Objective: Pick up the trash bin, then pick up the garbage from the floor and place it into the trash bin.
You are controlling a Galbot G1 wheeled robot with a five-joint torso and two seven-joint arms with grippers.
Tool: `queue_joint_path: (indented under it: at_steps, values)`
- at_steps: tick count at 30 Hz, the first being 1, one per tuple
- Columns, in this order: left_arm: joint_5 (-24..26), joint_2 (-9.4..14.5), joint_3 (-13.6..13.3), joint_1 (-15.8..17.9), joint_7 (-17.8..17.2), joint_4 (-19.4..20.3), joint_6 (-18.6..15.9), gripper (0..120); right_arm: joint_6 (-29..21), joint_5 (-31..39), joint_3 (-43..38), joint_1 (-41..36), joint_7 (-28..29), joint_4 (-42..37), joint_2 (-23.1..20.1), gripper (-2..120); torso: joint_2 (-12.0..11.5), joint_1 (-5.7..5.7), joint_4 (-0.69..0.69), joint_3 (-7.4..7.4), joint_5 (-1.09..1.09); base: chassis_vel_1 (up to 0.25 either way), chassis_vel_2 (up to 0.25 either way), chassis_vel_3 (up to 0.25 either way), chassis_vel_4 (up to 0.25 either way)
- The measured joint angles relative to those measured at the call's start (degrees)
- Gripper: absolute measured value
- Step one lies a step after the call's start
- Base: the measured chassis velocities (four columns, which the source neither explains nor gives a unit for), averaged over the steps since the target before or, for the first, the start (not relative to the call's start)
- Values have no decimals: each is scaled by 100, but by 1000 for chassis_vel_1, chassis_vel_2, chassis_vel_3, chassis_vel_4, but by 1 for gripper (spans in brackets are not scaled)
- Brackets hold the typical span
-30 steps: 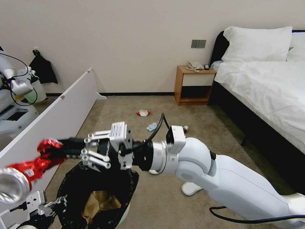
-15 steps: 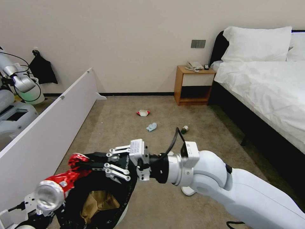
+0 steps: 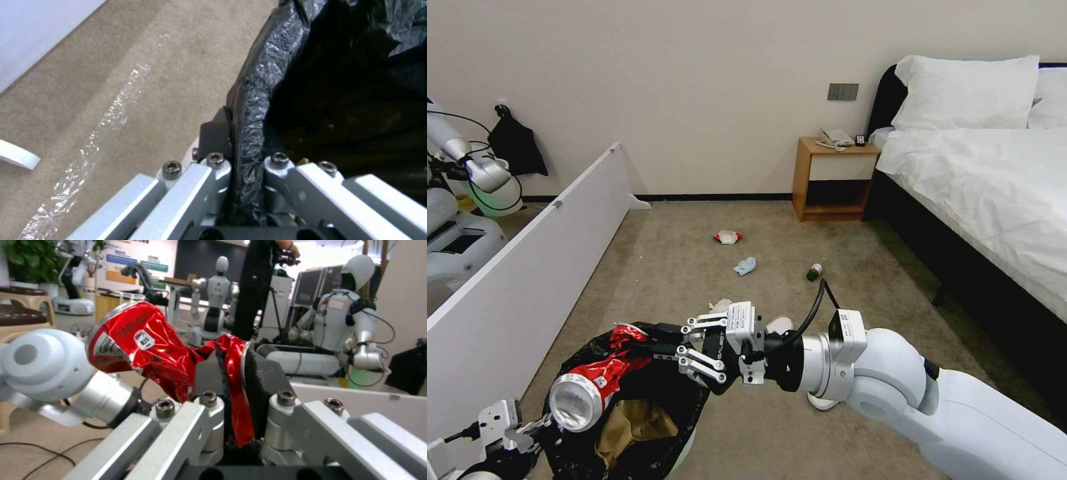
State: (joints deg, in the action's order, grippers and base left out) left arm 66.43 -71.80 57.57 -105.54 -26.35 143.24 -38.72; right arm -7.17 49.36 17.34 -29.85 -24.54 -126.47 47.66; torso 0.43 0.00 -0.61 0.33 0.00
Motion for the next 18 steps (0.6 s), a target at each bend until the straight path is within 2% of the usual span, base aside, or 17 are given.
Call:
queue_joint_path:
  at_steps: [6, 10, 12, 14, 15, 16, 18]
  values:
    - [4, -4, -12, -3, -2, 0, 0, 3, 23, -72, -32, -45, 62, 30, -24, 7, 0, 0, 0, 0, 0, 0, 0, 0, 0]
    - [12, -3, -11, -8, -3, 0, 0, 3, 35, -138, -19, -54, 134, 49, -10, 14, 0, 0, 0, 0, 0, 0, 0, 0, 0]
    - [13, -2, -9, -12, -4, 0, 0, 3, 35, -167, -11, -65, 179, 61, -7, 25, 0, 0, 0, 0, 0, 0, 0, 0, 0]
    - [13, -4, -10, -14, -4, 0, 1, 3, 35, -178, -11, -71, 188, 66, -7, 28, 0, 0, 0, 0, 0, 0, 0, 0, 0]
    - [15, -11, -14, -16, -5, 0, 0, 3, 35, -197, -11, -89, 196, 69, -12, 36, 0, 0, 0, 0, 0, 0, 0, 0, 0]
    - [15, -11, -14, -16, -5, 0, 0, 3, 35, -197, -11, -89, 196, 69, -12, 36, 0, 0, 0, 0, 0, 0, 0, 0, 0]
    - [17, -12, -22, -15, -8, 0, 0, 3, 35, -209, -17, -113, 201, 68, -15, 45, 0, 0, 0, 0, 0, 0, 0, 0, 0]
